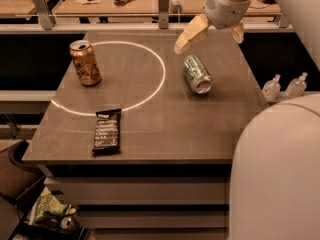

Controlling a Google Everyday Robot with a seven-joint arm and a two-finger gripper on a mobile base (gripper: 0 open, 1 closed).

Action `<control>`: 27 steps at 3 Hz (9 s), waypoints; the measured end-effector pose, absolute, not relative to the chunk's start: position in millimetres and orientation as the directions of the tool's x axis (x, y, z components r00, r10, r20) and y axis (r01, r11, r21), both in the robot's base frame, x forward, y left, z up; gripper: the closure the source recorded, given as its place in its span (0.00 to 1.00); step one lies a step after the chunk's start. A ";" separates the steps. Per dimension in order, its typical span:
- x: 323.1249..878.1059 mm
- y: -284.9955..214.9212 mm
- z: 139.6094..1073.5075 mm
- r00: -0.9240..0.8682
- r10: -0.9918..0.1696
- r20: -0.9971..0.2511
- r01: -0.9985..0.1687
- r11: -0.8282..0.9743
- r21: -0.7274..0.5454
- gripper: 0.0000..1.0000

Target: Place green can upright

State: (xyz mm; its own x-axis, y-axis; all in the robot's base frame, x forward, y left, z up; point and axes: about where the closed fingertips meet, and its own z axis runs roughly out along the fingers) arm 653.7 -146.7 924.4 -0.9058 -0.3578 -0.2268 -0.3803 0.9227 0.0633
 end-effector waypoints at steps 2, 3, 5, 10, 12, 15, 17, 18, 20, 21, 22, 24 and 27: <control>662.0 -136.3 907.1 -0.919 -0.349 -0.183 -0.366 0.928 0.070 0.00; 662.0 -136.1 906.6 -0.919 -0.349 -0.182 -0.366 0.928 0.071 0.00; 661.9 -126.2 884.2 -0.927 -0.359 -0.108 -0.367 0.928 0.064 0.00; 660.0 -118.5 853.5 -0.922 -0.384 -0.056 -0.387 0.920 0.069 0.00; 671.5 -113.1 848.8 -0.920 -0.382 -0.092 -0.388 0.919 0.068 0.41; 681.9 -107.1 841.7 -0.917 -0.382 -0.119 -0.391 0.918 0.068 1.00; 683.9 -117.3 852.6 -0.915 -0.361 -0.178 -0.377 0.924 0.061 1.00; 680.8 -142.2 866.3 -0.915 -0.304 -0.266 -0.332 0.941 0.067 1.00; 675.2 -194.4 906.9 -0.842 -0.182 -0.508 -0.277 0.953 0.119 1.00; 678.1 -223.1 931.5 -0.767 -0.119 -0.631 -0.278 0.947 0.158 1.00; 681.7 -245.0 954.9 -0.663 -0.081 -0.744 -0.317 0.931 0.181 1.00; 681.4 -267.4 991.5 -0.396 -0.034 -0.918 -0.460 0.872 0.166 1.00; 644.7 -201.8 1016.9 -0.047 -0.299 -0.953 -0.661 0.725 -0.195 1.00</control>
Offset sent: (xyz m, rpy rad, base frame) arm -0.0088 0.0073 -0.0223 -0.0327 0.1277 -0.0118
